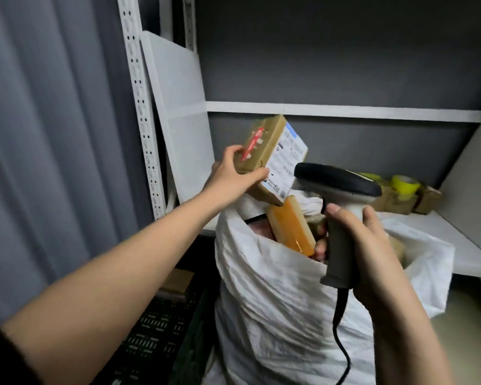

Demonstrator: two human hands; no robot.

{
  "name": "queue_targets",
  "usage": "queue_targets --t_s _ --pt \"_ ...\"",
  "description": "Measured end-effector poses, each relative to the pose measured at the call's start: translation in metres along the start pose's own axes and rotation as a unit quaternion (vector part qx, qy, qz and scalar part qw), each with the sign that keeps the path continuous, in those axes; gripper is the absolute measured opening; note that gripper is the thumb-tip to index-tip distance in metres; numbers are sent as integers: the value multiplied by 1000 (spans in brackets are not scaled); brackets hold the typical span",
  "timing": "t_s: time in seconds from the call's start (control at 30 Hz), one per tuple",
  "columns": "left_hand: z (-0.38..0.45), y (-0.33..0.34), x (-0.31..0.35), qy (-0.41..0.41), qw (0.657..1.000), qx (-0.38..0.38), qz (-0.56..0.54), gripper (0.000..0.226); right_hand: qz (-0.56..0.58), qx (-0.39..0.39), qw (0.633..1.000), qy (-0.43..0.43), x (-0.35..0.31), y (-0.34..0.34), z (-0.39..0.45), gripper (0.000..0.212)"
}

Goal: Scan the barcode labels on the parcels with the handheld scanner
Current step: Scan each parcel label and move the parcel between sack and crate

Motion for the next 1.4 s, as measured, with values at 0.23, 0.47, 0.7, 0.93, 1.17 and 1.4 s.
queue_targets --t_s 0.23,0.47,0.7,0.93,1.17,1.4 --pt "-16 57 3 22 936 -336 101 55 64 44 997 -26 -11 -45 9 17" --pt "-3 65 -4 -52 845 -490 206 55 91 52 994 -17 -5 -58 16 17" --pt "-3 79 -13 -66 842 -479 238 40 66 48 997 -10 0 -44 18 16" --pt "23 -21 -31 61 970 -116 203 20 64 -52 996 36 17 17 12 12" --pt "1 -136 -168 -94 989 60 96 19 38 -222 963 145 91 138 -6 21" --pt "-29 -134 -323 -193 920 -82 329 39 -82 -141 969 189 226 214 34 24"
Point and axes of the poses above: each hand's wrist, its own z-axis towards the middle knuckle, its own y-axis out of the palm, x = y × z, the point moved 5 cm from there along z, towards the middle knuckle
